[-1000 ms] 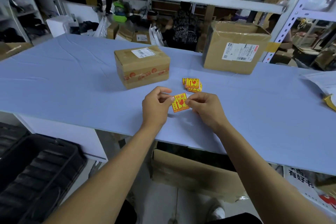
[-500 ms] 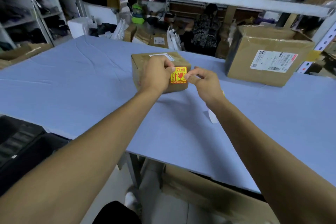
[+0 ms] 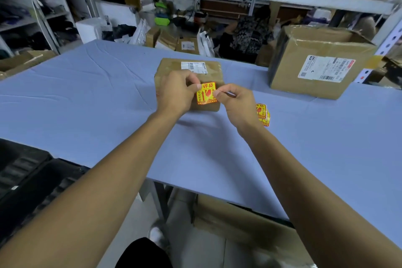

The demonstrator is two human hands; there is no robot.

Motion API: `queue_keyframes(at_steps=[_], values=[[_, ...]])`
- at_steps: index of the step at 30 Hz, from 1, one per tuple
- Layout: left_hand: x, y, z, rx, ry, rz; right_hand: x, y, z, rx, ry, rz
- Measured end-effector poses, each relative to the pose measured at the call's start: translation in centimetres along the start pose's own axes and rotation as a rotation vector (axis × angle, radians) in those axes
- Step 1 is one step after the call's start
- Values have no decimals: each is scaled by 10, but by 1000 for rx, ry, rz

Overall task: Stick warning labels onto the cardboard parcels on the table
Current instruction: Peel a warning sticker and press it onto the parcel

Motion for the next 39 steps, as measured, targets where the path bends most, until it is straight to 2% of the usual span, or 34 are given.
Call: queue_keyframes(at_steps=[4, 10, 16, 24, 39], values=[[-3, -9, -10, -48, 25, -107, -5, 2, -12, 17, -18, -38], [-15, 11, -31, -58, 82, -228, 6, -3, -27, 71, -29, -40], [-25, 19, -28, -8, -21, -356, 15, 0, -26, 93, -9, -133], [-27, 18, -30, 196, 5, -327, 10, 9, -25, 114, -98, -263], [-25, 29, -19, 237, -44, -335, 17, 15, -11, 144, -46, -300]])
Point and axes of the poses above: each hand's wrist, its own z-axis towards the middle knuckle, its own y-axis out of the palm, x = y × z, the point moved 1 cm from there along z, towards the middle knuckle, and after that the axes turned 15 degrees about -y, right-handed, at the moved point
